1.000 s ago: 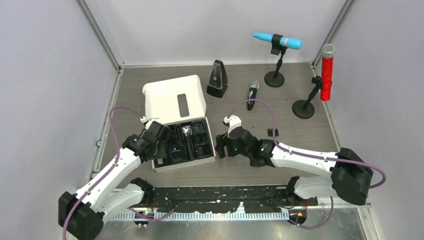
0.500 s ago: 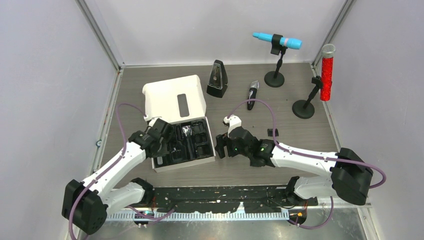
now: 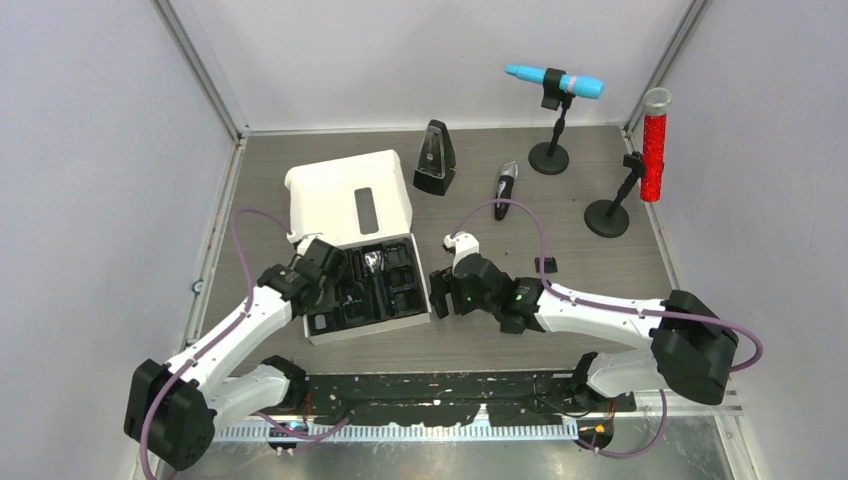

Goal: Sort the hair-cutting tools

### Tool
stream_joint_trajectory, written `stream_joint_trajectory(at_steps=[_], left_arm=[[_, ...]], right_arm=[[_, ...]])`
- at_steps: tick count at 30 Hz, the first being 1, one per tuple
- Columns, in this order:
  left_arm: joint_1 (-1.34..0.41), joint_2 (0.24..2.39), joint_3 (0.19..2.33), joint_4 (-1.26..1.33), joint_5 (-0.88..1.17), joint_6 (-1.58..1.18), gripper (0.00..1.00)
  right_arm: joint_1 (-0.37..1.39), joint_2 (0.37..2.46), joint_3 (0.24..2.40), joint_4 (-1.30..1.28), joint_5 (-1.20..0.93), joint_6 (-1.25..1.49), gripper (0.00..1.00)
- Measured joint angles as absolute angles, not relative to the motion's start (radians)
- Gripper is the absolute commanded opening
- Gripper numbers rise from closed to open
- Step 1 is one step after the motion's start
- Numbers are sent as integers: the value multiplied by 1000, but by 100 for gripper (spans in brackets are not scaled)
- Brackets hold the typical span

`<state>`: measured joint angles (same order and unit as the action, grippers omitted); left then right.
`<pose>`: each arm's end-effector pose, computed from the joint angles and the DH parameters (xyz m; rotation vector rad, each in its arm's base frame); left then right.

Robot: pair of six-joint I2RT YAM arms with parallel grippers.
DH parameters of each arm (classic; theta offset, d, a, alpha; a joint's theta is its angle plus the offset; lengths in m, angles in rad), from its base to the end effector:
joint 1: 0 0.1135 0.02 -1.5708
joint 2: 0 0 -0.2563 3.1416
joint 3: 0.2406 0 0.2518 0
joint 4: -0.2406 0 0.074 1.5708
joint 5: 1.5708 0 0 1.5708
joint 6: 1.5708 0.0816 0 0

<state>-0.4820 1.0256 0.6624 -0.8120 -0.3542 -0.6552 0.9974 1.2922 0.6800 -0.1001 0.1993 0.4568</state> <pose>0.1859 -0.0653 0.1629 -0.3202 2.6018 0.1124 0.1767 0.2438 0.1678 -0.5176 2.2659 0.5330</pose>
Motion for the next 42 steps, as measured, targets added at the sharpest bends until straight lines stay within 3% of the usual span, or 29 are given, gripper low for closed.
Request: stream_joint_trajectory(at_steps=[17,35,42], left_arm=[[-482,830,699,-938,-318,-673,21],[-482,904,626,-908,-291,-681,14],[-481,868,627,-913,-283,-685,32]], right_arm=[[997,1368,732,-107,149,495,77],[992,1447,767,-113,130,526,76],[992,1441,772,-134,132,525,79]])
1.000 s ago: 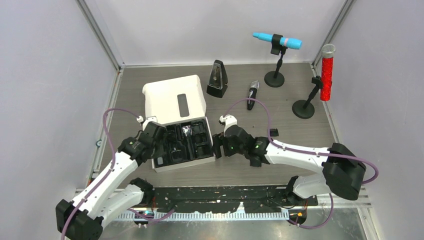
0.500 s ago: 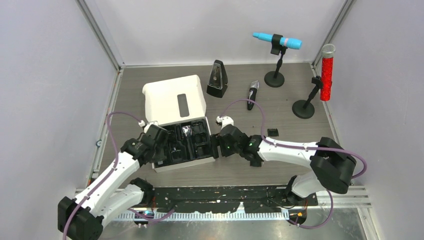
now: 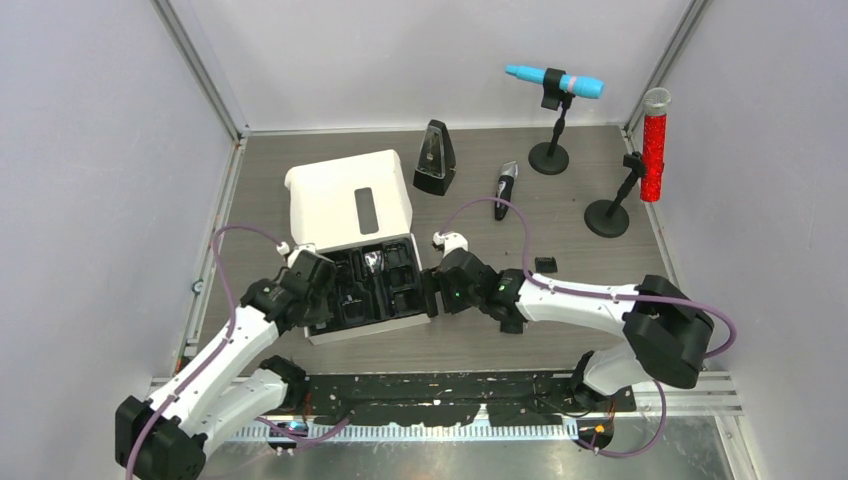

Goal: Sort the hair-cutting tools

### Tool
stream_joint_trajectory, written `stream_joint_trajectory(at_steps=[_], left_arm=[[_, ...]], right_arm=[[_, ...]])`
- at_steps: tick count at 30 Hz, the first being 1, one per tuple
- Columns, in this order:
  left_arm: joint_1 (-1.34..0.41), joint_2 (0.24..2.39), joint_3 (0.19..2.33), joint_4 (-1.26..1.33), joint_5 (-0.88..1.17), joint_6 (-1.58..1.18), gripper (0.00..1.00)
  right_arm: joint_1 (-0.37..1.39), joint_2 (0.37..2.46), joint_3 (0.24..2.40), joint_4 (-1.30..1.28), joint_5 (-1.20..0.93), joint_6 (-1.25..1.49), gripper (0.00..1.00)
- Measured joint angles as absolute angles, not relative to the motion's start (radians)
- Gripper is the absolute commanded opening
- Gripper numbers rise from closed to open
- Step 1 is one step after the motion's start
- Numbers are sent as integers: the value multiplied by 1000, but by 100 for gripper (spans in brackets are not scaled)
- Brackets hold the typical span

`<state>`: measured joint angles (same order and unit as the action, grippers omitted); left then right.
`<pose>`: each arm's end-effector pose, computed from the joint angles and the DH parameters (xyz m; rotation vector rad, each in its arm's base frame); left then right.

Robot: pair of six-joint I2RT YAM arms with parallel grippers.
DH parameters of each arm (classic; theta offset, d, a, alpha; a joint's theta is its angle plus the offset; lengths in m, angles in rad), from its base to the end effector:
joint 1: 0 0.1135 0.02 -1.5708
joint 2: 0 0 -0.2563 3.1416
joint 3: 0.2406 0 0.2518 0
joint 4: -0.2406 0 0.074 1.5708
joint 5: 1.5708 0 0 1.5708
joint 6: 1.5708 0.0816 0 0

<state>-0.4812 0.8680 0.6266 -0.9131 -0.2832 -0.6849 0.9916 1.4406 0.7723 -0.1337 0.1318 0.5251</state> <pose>0.1593 -0.0574 0.1695 -0.3477 2.6198 0.0072 0.1861 0.2649 0.1519 -0.5004 2.3879 0.5616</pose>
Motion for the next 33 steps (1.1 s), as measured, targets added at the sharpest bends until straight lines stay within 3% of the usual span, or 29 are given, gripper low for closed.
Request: stream_joint_trajectory(at_steps=[5,12,14,23,33], left_arm=[[-481,781,685,-963,-290,-670,62],[-481,659,828,-988,-341,-600,92],[-481,623,848,-987,-348,-558,97],[-481,574,881,-957,-328,-353,100],[-481,452,775,-854,-291,-245,100]], right_arm=[[992,1373,775,-224,170,518,81],[975,1205,775,-403,263,535,88],[963,1164,774,-471,294,555,91],[839,1012,715,-707,330,657,95],[762,1036,648,-798,245,698,95]])
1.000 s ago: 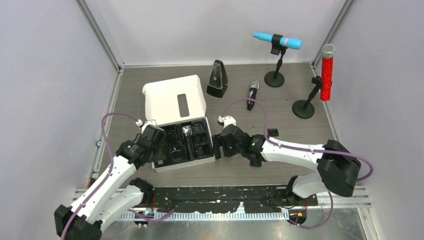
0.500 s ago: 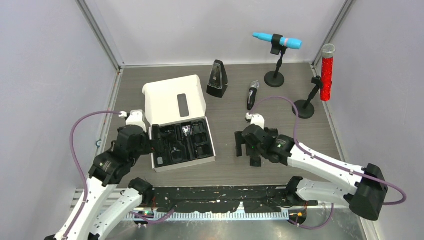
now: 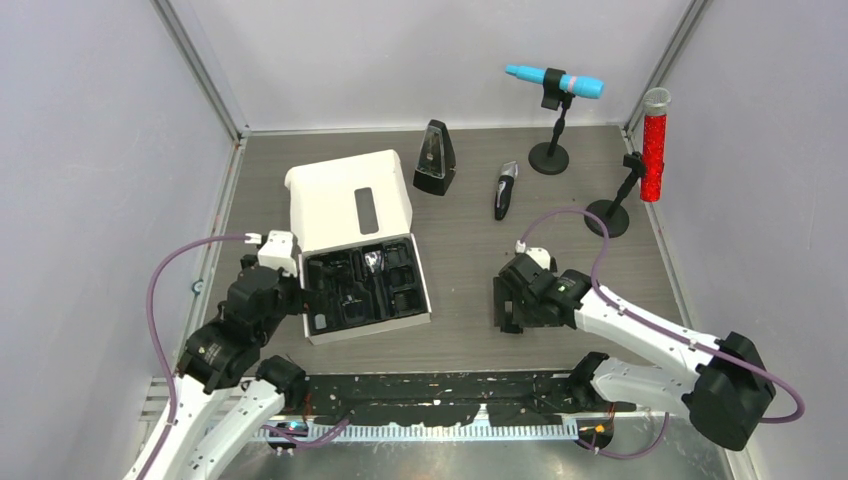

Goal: Sort the hair-cutting tools

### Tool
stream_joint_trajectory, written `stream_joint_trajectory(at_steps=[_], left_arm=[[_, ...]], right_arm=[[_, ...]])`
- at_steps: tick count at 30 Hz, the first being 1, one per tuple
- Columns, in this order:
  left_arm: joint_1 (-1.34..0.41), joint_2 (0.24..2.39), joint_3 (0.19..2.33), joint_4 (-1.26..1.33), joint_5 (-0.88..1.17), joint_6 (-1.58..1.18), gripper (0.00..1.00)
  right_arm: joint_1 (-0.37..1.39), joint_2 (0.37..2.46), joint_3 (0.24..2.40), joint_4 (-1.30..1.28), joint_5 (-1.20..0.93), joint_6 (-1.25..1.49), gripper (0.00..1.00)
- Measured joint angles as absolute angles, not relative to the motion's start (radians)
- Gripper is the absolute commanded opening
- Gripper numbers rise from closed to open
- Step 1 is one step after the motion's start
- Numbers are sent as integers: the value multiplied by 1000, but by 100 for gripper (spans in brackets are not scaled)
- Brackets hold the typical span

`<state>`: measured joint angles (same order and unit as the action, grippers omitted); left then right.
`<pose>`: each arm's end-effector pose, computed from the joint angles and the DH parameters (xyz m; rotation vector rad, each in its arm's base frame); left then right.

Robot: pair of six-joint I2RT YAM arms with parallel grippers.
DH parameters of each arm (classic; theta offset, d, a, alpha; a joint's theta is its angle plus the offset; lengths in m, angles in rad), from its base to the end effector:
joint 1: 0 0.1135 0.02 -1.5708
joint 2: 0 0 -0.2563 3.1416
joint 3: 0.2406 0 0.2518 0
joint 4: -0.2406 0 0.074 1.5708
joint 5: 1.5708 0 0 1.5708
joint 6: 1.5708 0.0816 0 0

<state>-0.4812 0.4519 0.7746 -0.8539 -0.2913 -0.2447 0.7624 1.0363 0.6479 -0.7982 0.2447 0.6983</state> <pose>0.1292 -0.0410 0.2828 0.0718 2.0790 -0.1369 0.1553 0.1210 0.1550 -0.0219 2.6937 0.1027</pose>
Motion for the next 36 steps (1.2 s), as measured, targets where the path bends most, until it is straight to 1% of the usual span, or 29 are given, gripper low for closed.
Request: stream_joint_trajectory(at_steps=[9,21,30,34,35,36], left_arm=[[-481,425,730,-808,-279,-228,100],[-481,467,730,-802,-268,-227,100],[-481,500,730,-796,-260,-226,100],[-481,520,730,-796,-260,-226,100],[-481,524,730,-796,-260,-226,100],[-481,526,730,-796,-260,-226,100]], right_arm=[[762,1168,652,-799,195,702,93],[755,1287,691,-776,153,670,86],[736,1350,688,-704,142,647,80],[733,1354,677,-677,138,638,74],[732,1354,676,-676,138,636,70],[731,1353,675,-675,139,634,67]])
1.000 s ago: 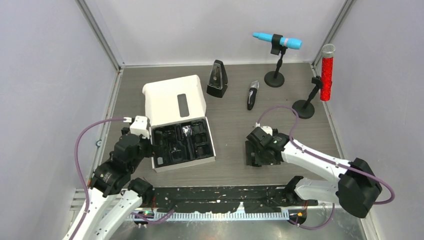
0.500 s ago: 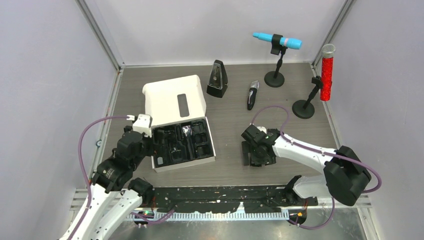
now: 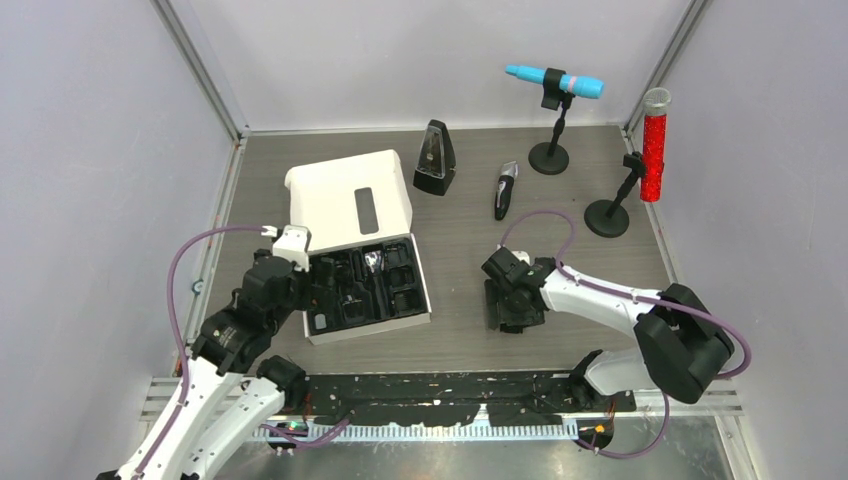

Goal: Sort the hair-cutting tools

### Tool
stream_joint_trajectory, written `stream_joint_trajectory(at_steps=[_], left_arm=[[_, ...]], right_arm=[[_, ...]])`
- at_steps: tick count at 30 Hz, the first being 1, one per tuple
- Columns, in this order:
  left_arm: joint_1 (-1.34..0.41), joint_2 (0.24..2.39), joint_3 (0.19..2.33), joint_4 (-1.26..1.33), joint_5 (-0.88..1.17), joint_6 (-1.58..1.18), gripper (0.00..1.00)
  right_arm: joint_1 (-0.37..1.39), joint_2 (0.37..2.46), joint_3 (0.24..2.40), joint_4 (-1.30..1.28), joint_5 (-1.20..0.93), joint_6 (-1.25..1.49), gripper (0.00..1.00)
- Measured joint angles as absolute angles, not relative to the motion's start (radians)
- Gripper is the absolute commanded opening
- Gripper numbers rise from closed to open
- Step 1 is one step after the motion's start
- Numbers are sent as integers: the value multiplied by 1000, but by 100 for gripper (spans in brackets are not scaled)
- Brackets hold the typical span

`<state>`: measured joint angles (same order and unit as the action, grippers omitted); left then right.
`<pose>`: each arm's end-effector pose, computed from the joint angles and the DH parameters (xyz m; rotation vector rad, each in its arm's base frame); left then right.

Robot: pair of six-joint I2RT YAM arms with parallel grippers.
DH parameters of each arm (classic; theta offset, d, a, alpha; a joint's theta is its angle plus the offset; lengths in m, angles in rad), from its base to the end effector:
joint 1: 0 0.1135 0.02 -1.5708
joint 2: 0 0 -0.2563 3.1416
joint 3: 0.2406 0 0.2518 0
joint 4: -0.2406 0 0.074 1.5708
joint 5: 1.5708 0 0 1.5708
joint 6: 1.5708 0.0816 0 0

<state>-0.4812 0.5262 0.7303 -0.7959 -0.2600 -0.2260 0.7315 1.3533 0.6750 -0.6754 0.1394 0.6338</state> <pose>0.1449 -0.0520 0.2653 0.1244 2.1394 -0.1322 0.1758 0.1426 0.1059 -0.1190 2.8831 0.0421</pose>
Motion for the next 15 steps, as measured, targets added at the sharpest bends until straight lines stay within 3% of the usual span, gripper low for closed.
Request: stream_joint_trajectory(at_steps=[6,15], left_arm=[[-481,528,730,-796,-253,-226,100],[-481,530,731,-797,-177,-286,98]], right_arm=[[731,1330,662,-661,139,624,52],[731,1213,686,-669,140,607,48]])
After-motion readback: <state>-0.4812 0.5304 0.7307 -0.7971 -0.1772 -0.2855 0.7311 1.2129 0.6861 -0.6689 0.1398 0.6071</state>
